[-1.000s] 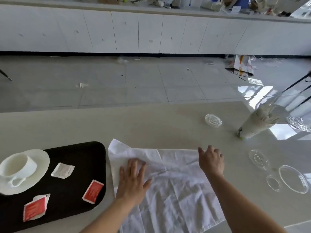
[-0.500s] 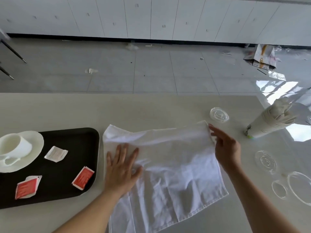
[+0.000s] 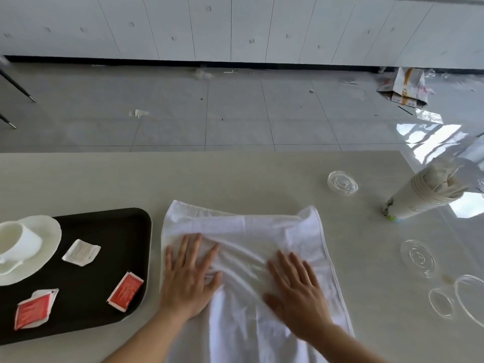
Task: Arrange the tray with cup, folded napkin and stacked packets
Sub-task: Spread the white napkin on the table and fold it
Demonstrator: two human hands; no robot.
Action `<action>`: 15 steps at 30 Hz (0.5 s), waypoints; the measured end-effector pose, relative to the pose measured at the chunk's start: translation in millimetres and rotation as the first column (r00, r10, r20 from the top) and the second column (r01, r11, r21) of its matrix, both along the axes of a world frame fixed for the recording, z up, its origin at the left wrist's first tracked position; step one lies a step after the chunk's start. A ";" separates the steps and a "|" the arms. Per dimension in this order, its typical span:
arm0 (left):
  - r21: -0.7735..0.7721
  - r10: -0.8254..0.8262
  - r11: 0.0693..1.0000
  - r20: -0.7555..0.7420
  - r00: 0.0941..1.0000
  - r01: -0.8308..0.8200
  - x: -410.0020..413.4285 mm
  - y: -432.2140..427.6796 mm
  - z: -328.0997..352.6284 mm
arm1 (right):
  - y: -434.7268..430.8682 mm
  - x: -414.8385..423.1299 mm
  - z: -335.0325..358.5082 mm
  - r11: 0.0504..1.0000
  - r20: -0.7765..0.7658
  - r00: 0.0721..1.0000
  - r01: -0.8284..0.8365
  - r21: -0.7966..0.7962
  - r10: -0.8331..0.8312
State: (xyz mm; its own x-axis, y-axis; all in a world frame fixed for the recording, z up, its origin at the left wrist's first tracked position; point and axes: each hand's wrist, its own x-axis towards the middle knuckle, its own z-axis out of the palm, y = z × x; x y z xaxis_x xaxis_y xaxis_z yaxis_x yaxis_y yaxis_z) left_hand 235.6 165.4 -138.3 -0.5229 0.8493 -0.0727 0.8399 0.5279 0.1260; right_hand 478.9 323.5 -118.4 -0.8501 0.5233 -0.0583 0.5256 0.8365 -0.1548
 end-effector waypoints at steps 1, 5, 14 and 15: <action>0.002 0.002 1.000 0.003 1.000 -0.002 -0.8 1.2 -0.1 | 2.0 0.6 3.0 0.999 -0.045 0.999 0.026 0.020 -0.025; -0.001 -0.005 1.000 0.004 1.000 0.005 0.6 1.8 -1.7 | 61.6 -58.7 35.1 0.960 -0.215 0.936 0.275 -0.052 -0.279; -0.001 0.006 1.000 -0.002 1.000 -0.006 1.4 1.2 -3.0 | 84.4 -114.1 51.2 0.999 0.007 1.000 0.003 -0.047 -0.003; 0.002 0.008 1.000 -0.001 1.000 -0.008 1.1 1.2 -3.2 | 78.4 -111.1 50.2 0.997 0.016 1.000 0.014 -0.073 -0.012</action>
